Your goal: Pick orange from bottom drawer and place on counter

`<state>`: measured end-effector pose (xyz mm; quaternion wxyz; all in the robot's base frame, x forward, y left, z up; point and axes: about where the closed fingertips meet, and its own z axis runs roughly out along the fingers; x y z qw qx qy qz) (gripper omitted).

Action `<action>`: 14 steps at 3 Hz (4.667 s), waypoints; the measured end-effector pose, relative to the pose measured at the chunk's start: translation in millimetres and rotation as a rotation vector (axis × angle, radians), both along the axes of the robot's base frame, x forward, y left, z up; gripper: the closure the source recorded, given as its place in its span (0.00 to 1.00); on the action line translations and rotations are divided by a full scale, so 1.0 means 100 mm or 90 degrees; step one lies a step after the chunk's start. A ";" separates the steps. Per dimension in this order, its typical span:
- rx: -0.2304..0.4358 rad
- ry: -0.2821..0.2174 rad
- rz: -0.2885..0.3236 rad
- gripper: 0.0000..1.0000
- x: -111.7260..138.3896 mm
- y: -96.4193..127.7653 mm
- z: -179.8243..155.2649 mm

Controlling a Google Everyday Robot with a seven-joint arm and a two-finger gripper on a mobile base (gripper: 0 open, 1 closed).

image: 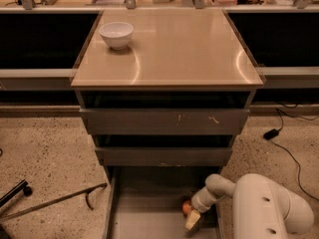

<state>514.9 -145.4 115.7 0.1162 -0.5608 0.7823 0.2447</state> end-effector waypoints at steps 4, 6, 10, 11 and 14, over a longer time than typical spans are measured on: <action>-0.029 -0.006 0.008 0.00 0.09 0.02 0.04; -0.029 -0.006 0.008 0.28 0.09 0.02 0.04; 0.020 0.015 -0.035 1.00 0.27 -0.25 0.95; 0.146 -0.011 -0.045 1.00 0.29 -0.47 1.69; 0.294 -0.040 -0.013 1.00 0.06 -0.56 2.36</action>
Offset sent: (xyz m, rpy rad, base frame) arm 0.0306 0.0285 0.0136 -0.0419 -0.0356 0.0881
